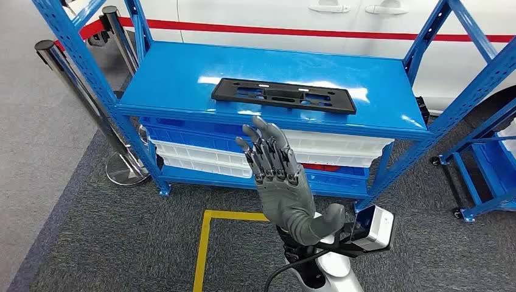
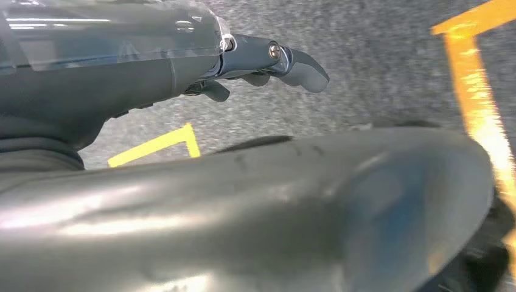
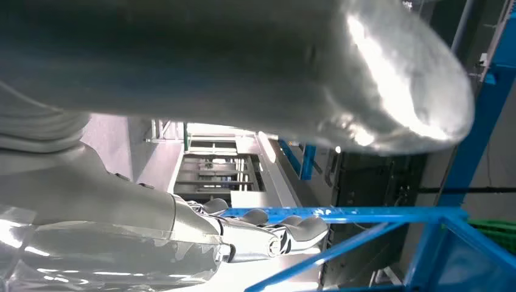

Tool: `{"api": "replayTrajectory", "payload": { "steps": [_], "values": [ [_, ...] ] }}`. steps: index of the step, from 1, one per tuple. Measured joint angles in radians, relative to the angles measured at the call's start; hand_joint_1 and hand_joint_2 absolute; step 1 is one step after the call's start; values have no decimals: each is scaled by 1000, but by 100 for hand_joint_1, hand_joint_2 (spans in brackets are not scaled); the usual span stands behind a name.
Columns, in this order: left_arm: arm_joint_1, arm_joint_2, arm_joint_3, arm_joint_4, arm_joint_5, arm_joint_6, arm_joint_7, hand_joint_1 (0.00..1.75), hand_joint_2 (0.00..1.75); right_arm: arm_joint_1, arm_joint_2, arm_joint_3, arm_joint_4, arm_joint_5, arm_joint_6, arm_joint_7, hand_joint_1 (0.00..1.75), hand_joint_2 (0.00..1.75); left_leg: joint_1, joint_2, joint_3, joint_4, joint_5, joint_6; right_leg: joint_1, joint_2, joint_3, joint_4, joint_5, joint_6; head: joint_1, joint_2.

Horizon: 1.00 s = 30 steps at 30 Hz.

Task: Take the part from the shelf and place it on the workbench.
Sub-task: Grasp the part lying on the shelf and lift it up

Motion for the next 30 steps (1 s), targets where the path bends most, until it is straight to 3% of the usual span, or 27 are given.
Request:
{"api": "replayTrajectory", "payload": {
  "steps": [2,4,5,6,7,9,10,12,14,16,17,19,20,21,22,23,24,25,27,30],
  "values": [
    [-1,0,0,0,0,0,2,0,0,1,0,0,-3,0,2,0,0,0,-1,0,1,0,-2,5,1,-1,-34,65,-31,1,0,0],
    [-2,0,-1,0,0,0,4,0,0,5,-2,0,-6,-1,5,0,0,0,-6,0,3,0,-5,14,3,-3,-110,202,-84,1,1,0],
    [-3,0,-1,1,0,0,5,0,0,7,-3,0,-6,-1,5,0,0,0,-10,0,4,0,-7,17,5,-3,-143,254,-93,-2,1,0],
    [-2,0,-2,1,-1,0,6,0,0,10,-4,0,-6,-1,6,0,0,0,-15,0,7,0,-9,20,7,-2,-161,272,-83,-7,1,0],
    [-2,0,-2,2,-2,0,8,0,0,11,-5,0,-6,-1,7,0,0,0,-20,-1,12,0,-12,22,11,-2,-160,252,-55,-15,0,0],
    [-2,-1,-3,3,-3,1,11,0,0,11,-6,-1,-9,-1,10,1,0,0,-27,-2,21,-1,-18,26,27,-3,-114,128,25,-44,0,0],
    [-3,-3,-3,3,-4,1,12,0,0,11,-6,-2,-10,-1,12,1,0,0,-30,-2,23,-1,-21,25,35,-4,-89,66,50,-59,-2,0],
    [-4,-7,-5,3,-7,1,13,0,0,12,-6,-3,-14,-1,15,2,0,0,-29,-2,24,-3,-26,20,47,-6,-64,1,63,-79,-5,0],
    [-5,-10,-8,3,-12,-1,13,0,0,14,-6,-5,-18,2,16,2,0,0,-30,1,28,-11,-32,9,46,-5,-54,-16,59,-83,-7,0],
    [-6,-10,-11,3,-16,-2,13,0,0,18,-5,-8,-23,7,12,4,0,0,-31,3,30,5,-44,-1,36,-4,-29,-44,59,-80,-8,0],
    [-6,-10,-12,3,-17,-2,13,0,0,20,-5,-10,-26,11,8,6,0,0,-31,2,15,41,-59,-6,30,-5,-13,-57,59,-78,-10,0],
    [-5,-9,-15,4,-19,-2,13,0,0,25,-5,-12,-27,19,0,11,0,0,-21,1,-52,163,-101,-17,28,-7,8,-65,49,-75,-12,0],
    [-3,-8,-17,5,-19,-2,13,0,0,29,-5,-13,-27,22,-2,13,0,0,-16,1,-90,220,-112,-23,26,-7,16,-65,42,-72,-12,0],
    [-1,-8,-18,5,-19,-2,13,0,0,32,-5,-13,-27,23,-4,16,0,0,-10,1,-117,249,-105,-30,25,-6,27,-65,32,-69,-12,0],
    [1,-8,-19,6,-19,-2,13,0,0,35,-5,-14,-27,25,-5,18,0,0,-4,1,-125,240,-77,-36,22,-5,40,-64,22,-65,-12,0],
    [2,-8,-19,6,-20,-2,13,0,0,36,-5,-14,-27,26,-6,20,0,0,1,2,-115,192,-32,-42,19,-3,55,-64,10,-60,-12,0],
    [3,-8,-20,6,-20,-2,13,0,0,37,-5,-14,-27,27,-7,22,0,0,6,3,-94,126,14,-47,16,-2,70,-63,-3,-53,-12,0],
    [2,-8,-20,7,-21,-2,13,0,0,37,-5,-14,-27,28,-8,23,0,0,7,4,-69,67,41,-50,16,-2,82,-61,-16,-45,-12,0],
    [0,-8,-21,8,-21,-2,13,0,0,37,-5,-15,-27,31,-8,25,0,0,4,4,-36,6,43,-37,15,-1,98,-60,-37,-30,-12,0],
    [-3,-7,-22,9,-21,-2,12,0,0,37,-5,-15,-28,33,-14,33,0,0,-3,1,-14,-4,11,-2,12,-1,96,-23,-32,-11,-9,0]
  ]
}}
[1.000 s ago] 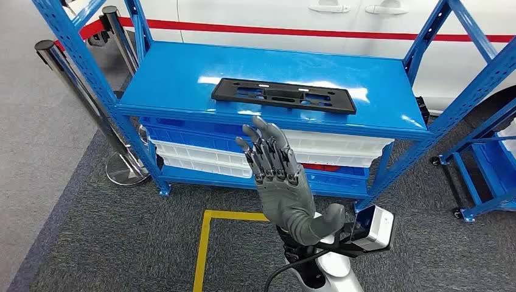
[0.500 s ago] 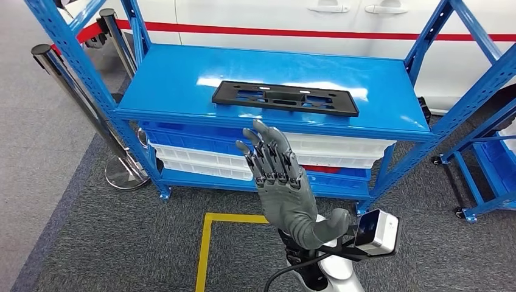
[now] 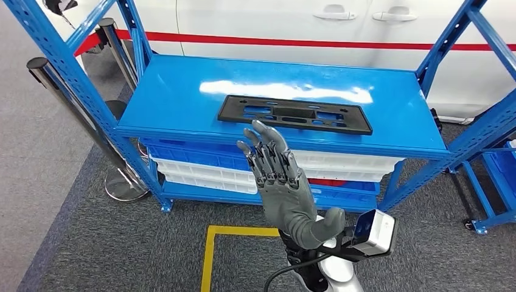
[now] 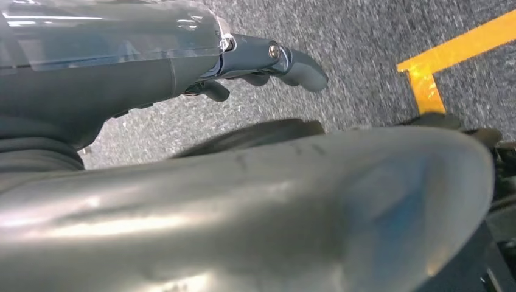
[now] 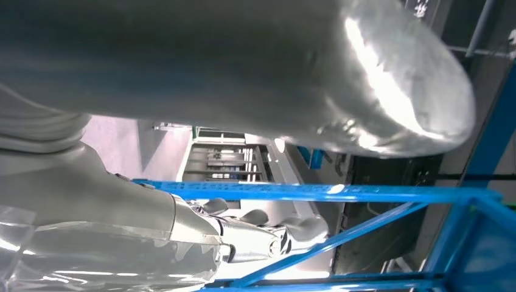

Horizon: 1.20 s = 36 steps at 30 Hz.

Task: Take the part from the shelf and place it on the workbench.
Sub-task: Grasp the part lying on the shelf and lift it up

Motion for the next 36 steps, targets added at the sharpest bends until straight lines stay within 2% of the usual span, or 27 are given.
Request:
{"api": "replayTrajectory", "payload": {
  "steps": [1,2,3,5,6,7,8,9,11,12,13,15,16,17,18,19,21,22,23,24,26,27,28,31,33,34,36],
  "values": [
    [0,1,0,0,0,1,0,0,0,0,0,0,0,-2,-5,6,0,0,0,-1,11,-4,-8,8,-2,-1,-21,42,12,5,0,0],
    [0,1,0,0,1,2,-1,0,0,0,0,-1,0,-5,-10,13,0,0,1,-2,24,-8,-16,14,-3,-2,-56,97,20,9,1,0],
    [1,1,0,0,1,3,-2,0,0,1,0,-2,0,-12,-16,24,0,0,1,-2,40,-14,-25,19,-3,-3,-107,165,17,11,1,0],
    [2,1,0,0,2,5,-2,0,0,4,0,-9,3,-30,-27,42,0,0,0,-5,74,-22,-48,22,-2,-3,-212,269,-28,11,2,0],
    [3,1,0,0,2,6,-3,0,0,6,0,-12,4,-37,-31,49,0,0,0,-8,94,-24,-62,22,-1,-3,-255,292,-55,10,2,0],
    [4,1,0,0,2,6,-2,0,0,7,0,-14,5,-42,-33,53,0,0,0,-11,115,-26,-77,21,0,-3,-281,284,-71,7,2,0],
    [5,1,0,0,2,7,-2,0,0,7,0,-15,6,-44,-34,55,0,0,-1,-13,136,-27,-93,21,3,-3,-294,253,-66,2,2,0],
    [5,1,0,1,2,7,-2,0,0,7,0,-16,6,-46,-34,57,0,0,-2,-15,159,-30,-109,20,9,-3,-296,198,-26,-7,2,0],
    [6,-2,0,3,2,8,-2,0,0,9,0,-19,8,-48,-38,60,0,0,-3,-18,202,-41,-140,16,25,-1,-291,73,120,-32,2,0],
    [5,-4,0,4,2,8,-2,0,0,9,0,-21,9,-50,-42,64,0,0,-5,-20,223,-51,-154,12,32,3,-285,29,181,-43,2,0],
    [4,-6,0,5,1,8,-1,0,0,10,1,-24,11,-53,-49,70,0,0,-9,-22,246,-57,-158,8,36,8,-274,3,212,-48,2,0],
    [0,-5,0,5,0,9,0,0,0,7,7,-27,12,-66,-64,91,0,0,-17,-21,273,-37,-140,-1,31,17,-235,-14,202,-50,1,0],
    [0,-4,0,5,0,9,1,0,0,5,10,-27,13,-74,-71,102,0,0,-18,-19,269,2,-123,-5,27,17,-211,-21,193,-50,0,0],
    [-2,-3,0,5,0,9,1,0,0,3,13,-27,14,-82,-78,113,0,0,-18,-17,246,53,-114,-10,24,17,-191,-24,182,-53,-1,0],
    [-3,-2,0,5,0,8,2,0,0,2,14,-27,15,-90,-83,122,0,0,-16,-14,213,108,-121,-15,23,15,-175,-25,172,-57,-1,0],
    [-4,-1,0,5,0,7,2,0,0,1,14,-28,17,-98,-88,130,0,0,-15,-12,170,161,-149,-20,24,14,-163,-25,162,-60,-2,0],
    [-5,-1,0,5,2,2,0,0,0,1,15,-28,22,-112,-102,147,0,0,-14,-12,91,223,-238,-27,23,14,-146,-24,145,-65,-2,0],
    [-5,0,0,5,3,-1,-2,0,0,2,15,-28,25,-118,-111,156,0,0,-12,-11,63,225,-273,-29,23,16,-138,-23,138,-66,-2,0],
    [-4,1,0,5,5,-5,-3,0,0,2,15,-28,29,-125,-122,167,0,0,-11,-11,49,201,-275,-30,23,18,-131,-22,130,-65,-2,0],
    [-3,1,0,5,6,-6,-5,0,0,2,15,-28,32,-131,-133,180,0,0,-10,-10,46,156,-243,-30,23,20,-124,-20,122,-63,-2,0],
    [0,2,0,5,6,-7,-5,0,0,2,17,-28,38,-142,-151,203,0,0,-9,-8,53,44,-121,-24,24,22,-113,-12,106,-57,-2,0],
    [1,3,0,6,6,-7,-5,0,0,2,18,-28,41,-145,-157,211,0,0,-10,-7,56,8,-77,-18,25,22,-111,-9,100,-52,-2,0],
    [1,3,0,6,6,-7,-6,0,0,1,19,-28,43,-148,-161,216,0,0,-12,-6,56,-9,-48,-10,26,22,-110,-6,95,-47,-2,0],
    [1,3,0,6,6,-6,-6,0,0,0,20,-28,46,-151,-165,221,0,0,-11,-6,58,-15,-28,10,27,19,-113,0,85,-33,-2,0],
    [0,2,1,6,6,-6,-6,0,0,-3,22,-28,46,-154,-168,222,0,0,-7,-4,61,-21,-25,20,25,11,-134,42,59,-21,0,0],
    [-1,2,1,6,7,-6,-6,0,0,-4,22,-28,47,-160,-174,229,0,0,-7,-3,63,-23,-26,23,22,7,-161,93,34,-13,1,0],
    [-1,2,1,6,12,-7,-6,0,0,-5,22,-28,51,-180,-197,255,0,0,-7,-2,65,-23,-31,28,13,4,-242,232,-16,-2,2,0]
  ]
}}
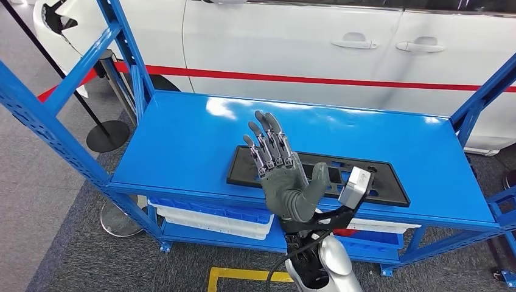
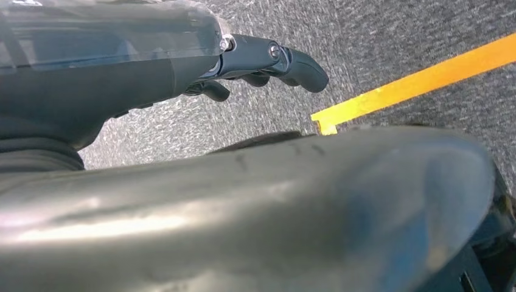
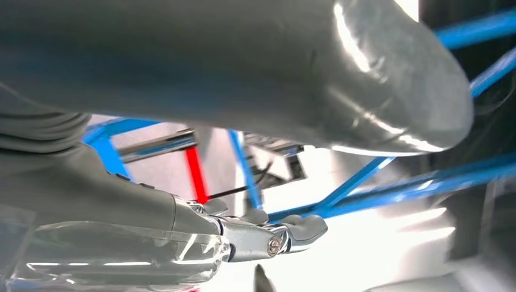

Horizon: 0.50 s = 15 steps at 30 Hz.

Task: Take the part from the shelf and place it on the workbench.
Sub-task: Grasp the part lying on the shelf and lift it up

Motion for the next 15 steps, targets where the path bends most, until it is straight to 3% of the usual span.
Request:
{"api": "replayTrajectory", "payload": {
  "steps": [1,2,3,5,7,9,12,13,15],
  "values": [
    [1,0,1,0,5,-2,-1,0,0,0,0,0,4,-13,-13,16,0,0,0,0,2,0,-3,1,-4,-1,-33,49,-7,3,0,0],
    [2,0,3,0,10,-4,-2,0,0,0,0,0,7,-24,-22,28,0,0,0,0,6,1,-7,0,-7,-2,-49,61,6,5,0,0],
    [2,1,5,0,16,-7,-5,0,0,-2,0,0,10,-35,-27,36,0,0,0,-1,12,1,-12,-1,-10,-3,-42,30,39,5,0,0],
    [3,0,11,0,24,-10,-10,0,0,-6,0,0,14,-55,-23,40,0,0,0,-4,27,0,-25,-7,-10,-5,13,-105,121,-1,0,0],
    [1,0,17,0,26,-5,-14,0,0,-14,-1,0,18,-71,-11,39,0,0,-1,-4,34,0,-38,-17,-4,-6,56,-204,154,-12,0,0],
    [-1,0,20,0,24,2,-17,0,0,-18,-1,0,22,-80,-2,37,0,0,-2,-2,34,-3,-44,-28,3,-5,62,-224,143,-22,-1,0],
    [-3,0,21,0,19,10,-19,0,0,-24,-1,0,24,-81,12,33,0,0,-1,1,35,13,-65,-42,-4,-3,79,-240,136,-36,-1,0],
    [-4,0,21,0,16,11,-19,0,0,-27,-1,0,25,-78,17,27,0,0,-1,1,18,51,-86,-45,-6,-5,87,-246,134,-41,-1,0],
    [-4,0,21,0,12,14,-19,0,0,-32,-1,0,28,-68,24,14,0,0,1,0,-57,187,-140,-49,-5,-7,97,-248,126,-49,-2,0]
  ]
}}
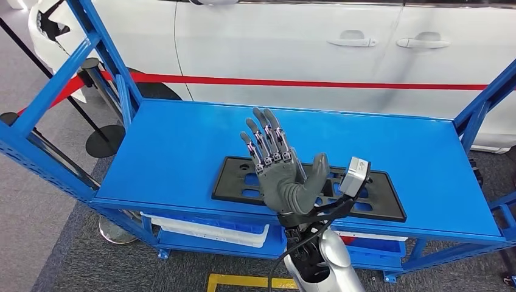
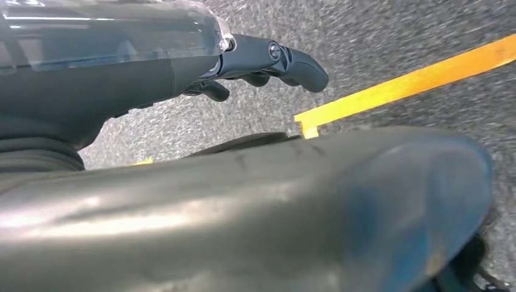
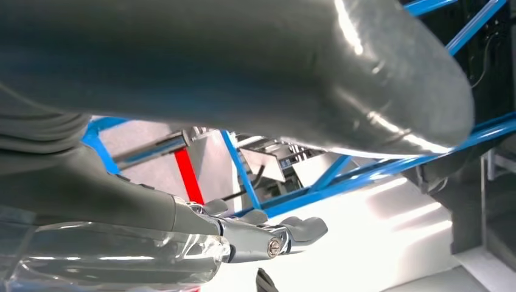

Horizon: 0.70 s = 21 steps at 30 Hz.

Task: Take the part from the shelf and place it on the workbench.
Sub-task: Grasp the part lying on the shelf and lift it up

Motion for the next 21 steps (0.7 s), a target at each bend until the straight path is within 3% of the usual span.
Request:
{"api": "replayTrajectory", "payload": {
  "steps": [1,2,3,5,7,9,12,14,16,17,18,19,21],
  "values": [
    [1,0,0,0,-1,1,0,0,0,0,0,0,2,4,2,-6,0,0,1,0,-41,63,-16,-2,1,0,4,0,-4,-2,0,0],
    [2,0,0,0,-2,2,0,0,0,0,-1,0,5,7,3,-10,0,0,1,0,-69,98,-12,-4,1,2,9,1,-9,-3,0,0],
    [4,1,0,0,-2,2,0,0,0,0,-1,0,7,7,4,-12,0,0,1,0,-78,91,16,-5,1,7,15,2,-15,-1,0,0],
    [5,1,0,0,-3,3,-1,0,0,0,-2,0,10,7,5,-16,0,0,3,-7,-47,-23,110,-4,0,19,30,8,-28,5,0,0],
    [6,1,0,0,-4,3,-2,0,0,-3,-3,0,10,8,8,-20,0,0,4,-26,-5,-133,161,1,1,30,36,16,-39,15,0,0],
    [5,2,0,1,-5,4,-4,0,0,-4,-3,0,10,10,14,-24,0,0,1,-36,9,-161,160,8,0,40,32,20,-42,23,1,0],
    [1,1,0,1,-7,6,-6,0,0,-4,-3,-2,10,14,27,-27,0,0,3,-20,15,-171,162,27,-3,40,26,30,-50,38,3,0],
    [0,0,0,1,-7,9,-8,0,0,-4,-4,-5,9,18,37,-28,0,0,6,-6,21,-177,162,37,-4,19,-9,103,-90,49,7,0],
    [0,0,0,1,-7,13,-8,0,0,-2,-4,-8,10,21,45,-27,0,0,4,7,23,-177,158,42,-6,8,-81,232,-142,57,9,0],
    [0,0,0,1,-7,14,-8,0,0,0,-4,-10,10,22,49,-27,0,0,3,13,25,-176,155,43,-7,6,-110,279,-152,59,9,0],
    [1,0,0,1,-7,15,-9,0,0,2,-5,-11,10,22,51,-27,0,0,2,20,27,-176,153,44,-8,5,-125,296,-145,58,9,0],
    [1,0,0,1,-7,16,-9,0,0,2,-5,-12,10,23,53,-27,0,0,1,26,31,-176,149,44,-8,3,-119,272,-118,56,9,0],
    [1,-1,0,1,-7,19,-10,0,0,1,-5,-12,10,24,57,-27,0,0,-1,38,44,-177,141,42,-2,-17,-59,141,-43,42,9,0]
  ]
}}
